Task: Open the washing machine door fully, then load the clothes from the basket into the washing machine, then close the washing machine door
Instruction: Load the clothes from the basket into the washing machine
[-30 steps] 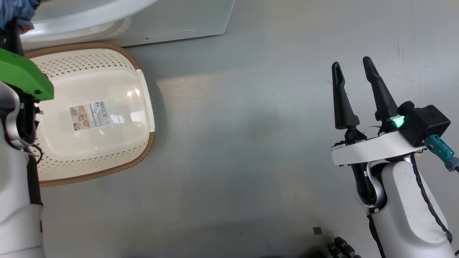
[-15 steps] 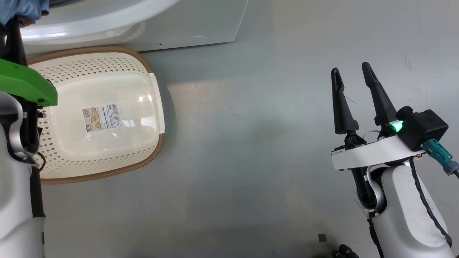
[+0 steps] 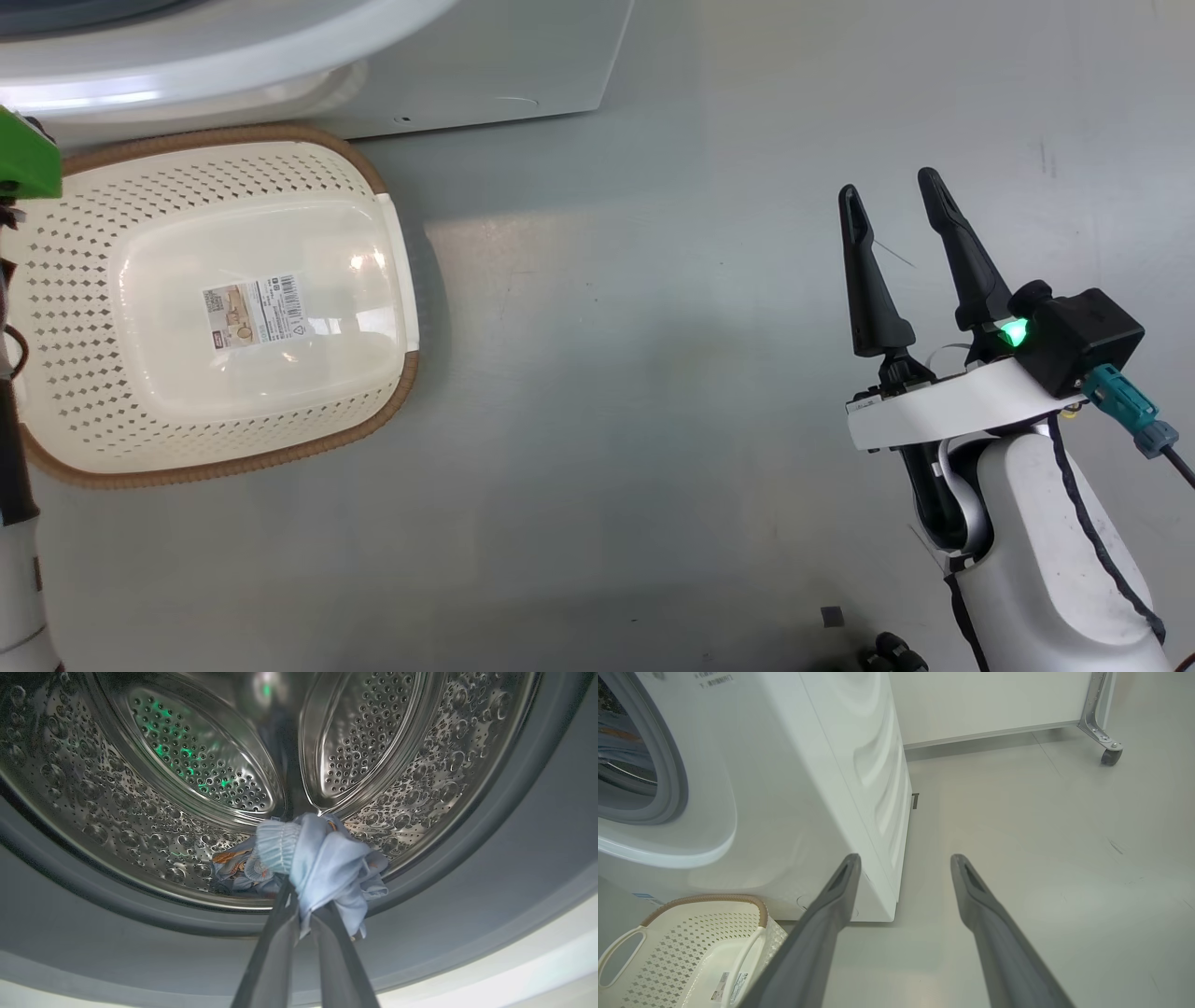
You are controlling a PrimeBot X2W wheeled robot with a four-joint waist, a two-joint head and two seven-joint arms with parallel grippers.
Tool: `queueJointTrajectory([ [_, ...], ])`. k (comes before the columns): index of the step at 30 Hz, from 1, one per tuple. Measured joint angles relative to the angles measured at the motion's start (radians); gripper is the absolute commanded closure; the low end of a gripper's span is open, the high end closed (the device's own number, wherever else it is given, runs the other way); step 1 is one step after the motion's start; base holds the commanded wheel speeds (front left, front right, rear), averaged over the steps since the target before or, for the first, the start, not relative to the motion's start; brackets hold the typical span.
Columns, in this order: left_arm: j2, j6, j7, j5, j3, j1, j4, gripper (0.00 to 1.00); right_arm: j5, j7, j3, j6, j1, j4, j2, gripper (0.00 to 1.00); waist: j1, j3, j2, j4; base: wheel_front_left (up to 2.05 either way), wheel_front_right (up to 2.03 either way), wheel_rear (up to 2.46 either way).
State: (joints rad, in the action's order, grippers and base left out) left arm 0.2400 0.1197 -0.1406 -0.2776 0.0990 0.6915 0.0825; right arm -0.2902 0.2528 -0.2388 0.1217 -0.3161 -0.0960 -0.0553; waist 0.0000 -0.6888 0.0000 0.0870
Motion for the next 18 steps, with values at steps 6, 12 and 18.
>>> queueJointTrajectory([
  [6,0.035,0.0,-0.043,0.013,-0.007,0.068,0.003,1.0,-0.002,0.0,-0.007,0.0,-0.001,0.002,0.0,0.0,0.0,-0.014,0.0,0.021,0.0,0.0,0.0],
  [12,0.054,0.003,-0.075,0.011,-0.007,0.137,0.036,1.0,-0.01,0.0,-0.02,0.0,-0.002,0.004,0.0,0.0,0.0,-0.035,0.0,0.043,0.0,0.0,0.0],
  [18,0.067,0.003,-0.104,0.005,-0.002,0.193,0.074,1.0,-0.011,0.0,-0.019,0.0,-0.003,0.009,0.0,0.0,0.0,-0.061,0.0,0.059,0.0,0.0,0.0],
])
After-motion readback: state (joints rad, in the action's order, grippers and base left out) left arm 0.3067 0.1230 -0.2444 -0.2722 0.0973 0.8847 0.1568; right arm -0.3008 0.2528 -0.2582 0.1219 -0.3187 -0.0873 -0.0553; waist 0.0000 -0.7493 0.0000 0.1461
